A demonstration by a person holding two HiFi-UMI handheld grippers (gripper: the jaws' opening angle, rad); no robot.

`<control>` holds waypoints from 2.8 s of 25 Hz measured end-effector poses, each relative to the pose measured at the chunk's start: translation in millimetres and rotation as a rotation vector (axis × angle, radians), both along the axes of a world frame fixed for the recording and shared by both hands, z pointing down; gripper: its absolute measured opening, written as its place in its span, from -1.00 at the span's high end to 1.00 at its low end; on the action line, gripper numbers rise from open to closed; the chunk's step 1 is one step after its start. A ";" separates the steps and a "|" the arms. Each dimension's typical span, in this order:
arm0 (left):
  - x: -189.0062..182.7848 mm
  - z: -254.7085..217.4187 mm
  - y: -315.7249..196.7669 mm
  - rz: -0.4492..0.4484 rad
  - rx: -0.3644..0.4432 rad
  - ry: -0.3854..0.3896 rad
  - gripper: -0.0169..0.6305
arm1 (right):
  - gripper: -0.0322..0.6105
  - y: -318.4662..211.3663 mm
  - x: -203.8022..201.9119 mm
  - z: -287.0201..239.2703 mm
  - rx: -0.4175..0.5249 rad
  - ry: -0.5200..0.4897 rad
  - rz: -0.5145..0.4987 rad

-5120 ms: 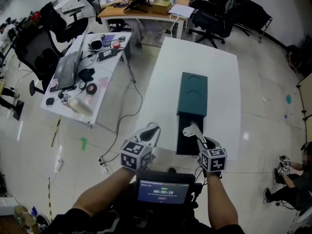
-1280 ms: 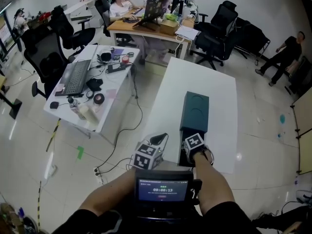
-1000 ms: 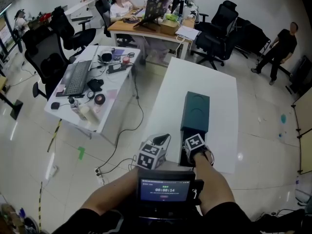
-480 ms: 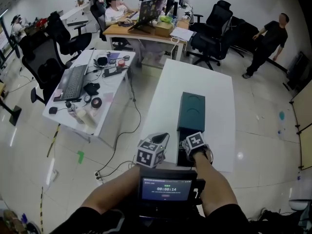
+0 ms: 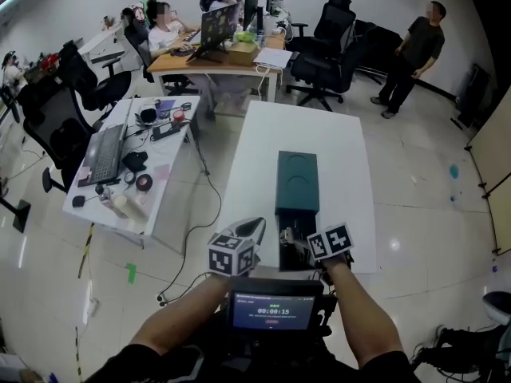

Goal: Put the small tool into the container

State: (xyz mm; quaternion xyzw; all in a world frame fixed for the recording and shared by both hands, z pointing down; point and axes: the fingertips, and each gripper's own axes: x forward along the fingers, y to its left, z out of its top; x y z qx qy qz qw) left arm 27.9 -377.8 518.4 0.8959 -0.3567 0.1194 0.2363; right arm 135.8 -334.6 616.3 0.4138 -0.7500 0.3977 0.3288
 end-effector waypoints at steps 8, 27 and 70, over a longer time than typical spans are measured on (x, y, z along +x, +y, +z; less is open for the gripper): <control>-8.1 -41.3 21.2 -0.079 0.064 0.053 0.85 | 0.41 25.5 35.8 -115.0 0.444 -0.255 0.059; -18.3 -104.6 103.6 -0.298 0.192 0.103 0.85 | 0.87 93.9 107.3 -240.3 0.863 -0.396 -0.141; -127.6 -221.4 610.2 0.045 0.405 0.178 0.86 | 0.87 618.7 -41.4 -349.6 1.052 -0.316 0.115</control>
